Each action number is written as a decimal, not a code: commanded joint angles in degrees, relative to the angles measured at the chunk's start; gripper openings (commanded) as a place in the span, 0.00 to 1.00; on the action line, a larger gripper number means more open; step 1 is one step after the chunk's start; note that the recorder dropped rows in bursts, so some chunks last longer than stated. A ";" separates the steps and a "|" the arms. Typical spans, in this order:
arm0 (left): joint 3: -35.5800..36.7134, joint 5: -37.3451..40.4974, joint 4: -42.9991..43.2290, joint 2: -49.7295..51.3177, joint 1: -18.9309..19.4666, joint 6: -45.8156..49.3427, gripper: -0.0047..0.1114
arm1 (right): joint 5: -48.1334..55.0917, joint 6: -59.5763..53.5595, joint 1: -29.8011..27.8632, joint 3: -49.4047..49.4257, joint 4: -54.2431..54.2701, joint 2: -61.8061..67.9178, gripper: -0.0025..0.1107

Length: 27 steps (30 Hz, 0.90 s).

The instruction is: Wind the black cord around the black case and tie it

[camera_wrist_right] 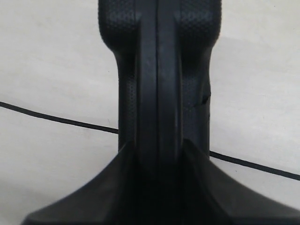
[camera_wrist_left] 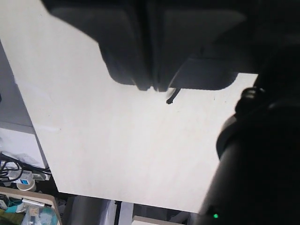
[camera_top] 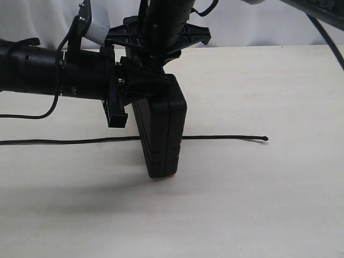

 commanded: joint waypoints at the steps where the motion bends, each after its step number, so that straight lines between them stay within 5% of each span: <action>1: 0.90 -6.63 6.00 1.37 0.23 1.88 0.04 | 0.66 -1.01 0.06 -1.79 -0.53 -0.33 0.26; 13: 0.90 -6.55 7.01 1.37 0.23 1.88 0.04 | 2.57 -2.02 -1.83 -4.94 1.47 -0.33 0.27; 20: 0.90 -6.79 7.13 1.37 0.23 1.88 0.04 | 0.84 -3.46 -1.83 -5.09 3.78 -0.33 0.39; 27: 0.90 -6.90 7.13 1.37 0.23 1.88 0.04 | 2.19 -3.46 -1.92 -5.09 2.31 -0.09 0.37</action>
